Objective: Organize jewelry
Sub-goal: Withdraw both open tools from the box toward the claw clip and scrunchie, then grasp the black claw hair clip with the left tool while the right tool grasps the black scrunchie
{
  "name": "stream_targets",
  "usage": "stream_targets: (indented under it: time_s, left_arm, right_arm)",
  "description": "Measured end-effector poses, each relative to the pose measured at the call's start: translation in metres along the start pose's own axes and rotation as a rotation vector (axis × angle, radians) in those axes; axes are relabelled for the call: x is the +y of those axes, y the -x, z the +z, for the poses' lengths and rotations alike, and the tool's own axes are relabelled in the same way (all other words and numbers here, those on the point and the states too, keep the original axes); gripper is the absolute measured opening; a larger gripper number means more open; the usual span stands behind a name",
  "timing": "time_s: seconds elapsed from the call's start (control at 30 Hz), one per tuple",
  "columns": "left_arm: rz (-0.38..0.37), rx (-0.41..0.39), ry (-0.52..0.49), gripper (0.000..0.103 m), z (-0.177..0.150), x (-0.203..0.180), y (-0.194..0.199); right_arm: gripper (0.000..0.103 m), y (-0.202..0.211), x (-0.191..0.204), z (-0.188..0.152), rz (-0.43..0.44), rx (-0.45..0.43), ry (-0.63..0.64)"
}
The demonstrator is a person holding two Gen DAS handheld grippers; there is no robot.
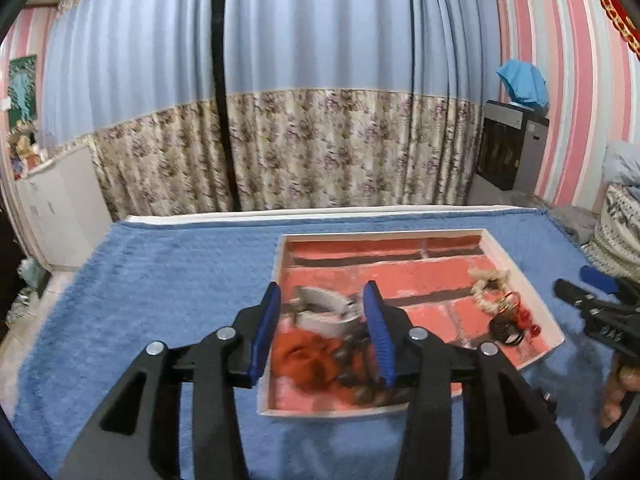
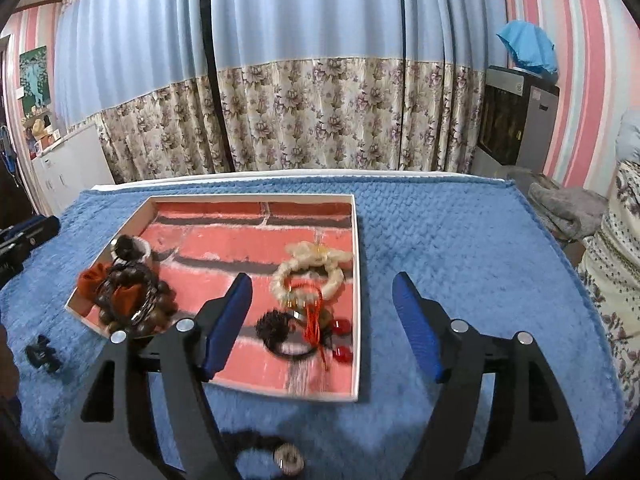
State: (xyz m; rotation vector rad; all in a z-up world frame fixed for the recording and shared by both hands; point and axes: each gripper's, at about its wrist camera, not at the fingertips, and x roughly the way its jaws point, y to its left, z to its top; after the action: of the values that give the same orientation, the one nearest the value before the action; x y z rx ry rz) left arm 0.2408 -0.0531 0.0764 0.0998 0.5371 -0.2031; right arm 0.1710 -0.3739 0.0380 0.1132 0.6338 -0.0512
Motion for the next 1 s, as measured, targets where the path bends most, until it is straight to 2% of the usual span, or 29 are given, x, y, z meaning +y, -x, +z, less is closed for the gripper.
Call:
stream_targets:
  time_s: [0.1,0.2,0.3,0.4,0.5,0.57,0.7,0.83,1.0]
  left_arm:
    - [0.029,0.004,0.028,0.046,-0.017,0.022,0.023]
    - [0.067,0.035,0.049,0.047,-0.048,0.044,0.044]
    - [0.089,0.108,0.083,0.048,-0.085,0.06,0.055]
    - [0.094,0.142,0.092,0.048,-0.106,0.061,0.059]
    - [0.069,0.176,0.106,0.048,-0.123,0.056,0.063]
    - [0.033,0.205,0.12,0.048,-0.131,0.051,0.062]
    - [0.027,0.215,0.099,0.048,-0.139,0.041,0.063]
    - [0.077,0.246,0.082,0.05,-0.134,0.04,0.054]
    - [0.092,0.257,0.085,0.052,-0.123,0.042,0.034]
  right_arm:
    - [0.079,0.016,-0.002,-0.02,0.007,0.014,-0.007]
    - [0.082,0.032,-0.003,-0.055,0.004,0.056,-0.003]
    - [0.083,0.039,-0.001,-0.08,-0.026,0.09,0.016]
    - [0.084,0.044,-0.001,-0.1,-0.006,0.122,-0.016]
    - [0.084,0.047,0.004,-0.109,0.009,0.135,-0.03]
    - [0.085,0.048,0.01,-0.111,0.012,0.14,-0.02]
    - [0.087,0.048,0.021,-0.116,0.033,0.158,0.004]
    - [0.087,0.043,0.028,-0.116,0.042,0.168,0.015]
    - [0.087,0.034,0.038,-0.11,0.042,0.178,0.041]
